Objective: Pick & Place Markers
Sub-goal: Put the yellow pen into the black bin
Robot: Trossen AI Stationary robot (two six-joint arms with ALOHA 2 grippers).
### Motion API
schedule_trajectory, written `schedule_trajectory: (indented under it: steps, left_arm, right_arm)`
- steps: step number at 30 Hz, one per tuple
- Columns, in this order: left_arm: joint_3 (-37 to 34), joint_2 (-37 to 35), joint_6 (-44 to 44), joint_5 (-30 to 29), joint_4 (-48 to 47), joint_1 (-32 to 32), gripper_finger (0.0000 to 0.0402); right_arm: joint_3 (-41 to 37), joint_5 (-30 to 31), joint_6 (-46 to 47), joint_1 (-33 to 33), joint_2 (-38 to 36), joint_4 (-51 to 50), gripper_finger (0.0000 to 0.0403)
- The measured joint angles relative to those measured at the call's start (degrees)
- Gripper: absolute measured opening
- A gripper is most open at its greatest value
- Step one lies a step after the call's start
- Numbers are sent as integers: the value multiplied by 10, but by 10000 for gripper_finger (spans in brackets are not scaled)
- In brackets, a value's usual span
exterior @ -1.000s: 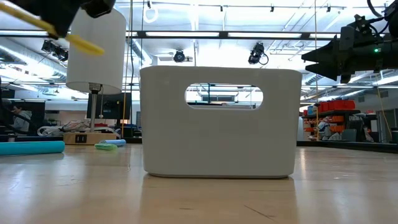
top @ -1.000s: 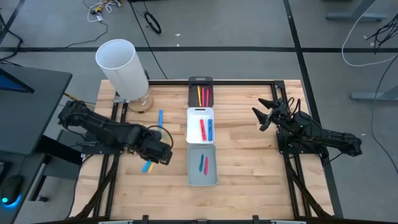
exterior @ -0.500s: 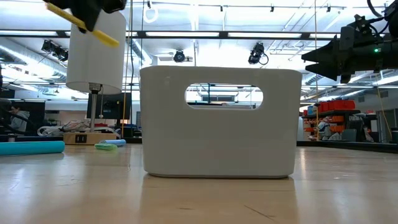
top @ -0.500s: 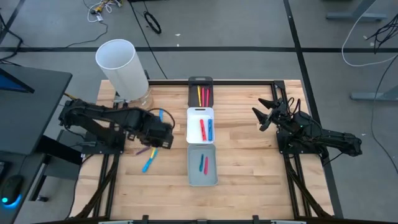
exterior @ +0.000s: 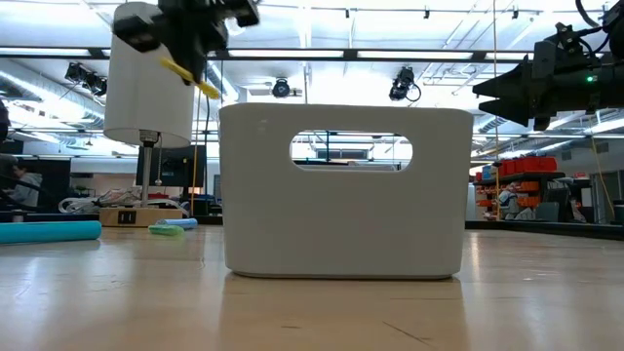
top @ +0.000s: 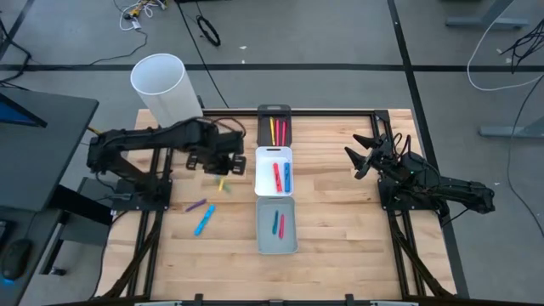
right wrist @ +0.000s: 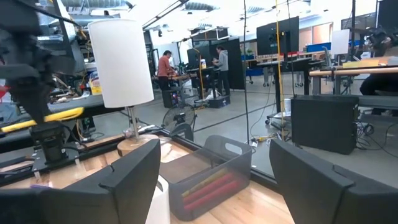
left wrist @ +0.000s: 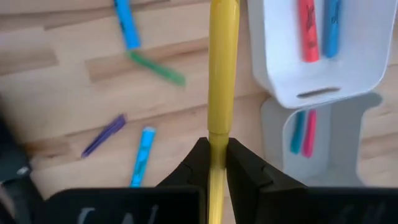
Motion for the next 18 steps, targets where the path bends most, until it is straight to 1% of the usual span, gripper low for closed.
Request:
schedule_trajectory:
  steps: [6,9,13,18]
  left_arm:
    - [0,33,58,35,38,61,32]
    - [5,50,86,40,63,84,32]
    - [44,83,123,23,79,104,32]
    - [118,136,148,-8,85,122,32]
  right_arm:
    - [0,0,0,0,0,-1,302]
    - [0,0,0,0,0,0,302]
    - [0,0,0,0,0,0,302]
    - [0,0,0,0,0,0,302]
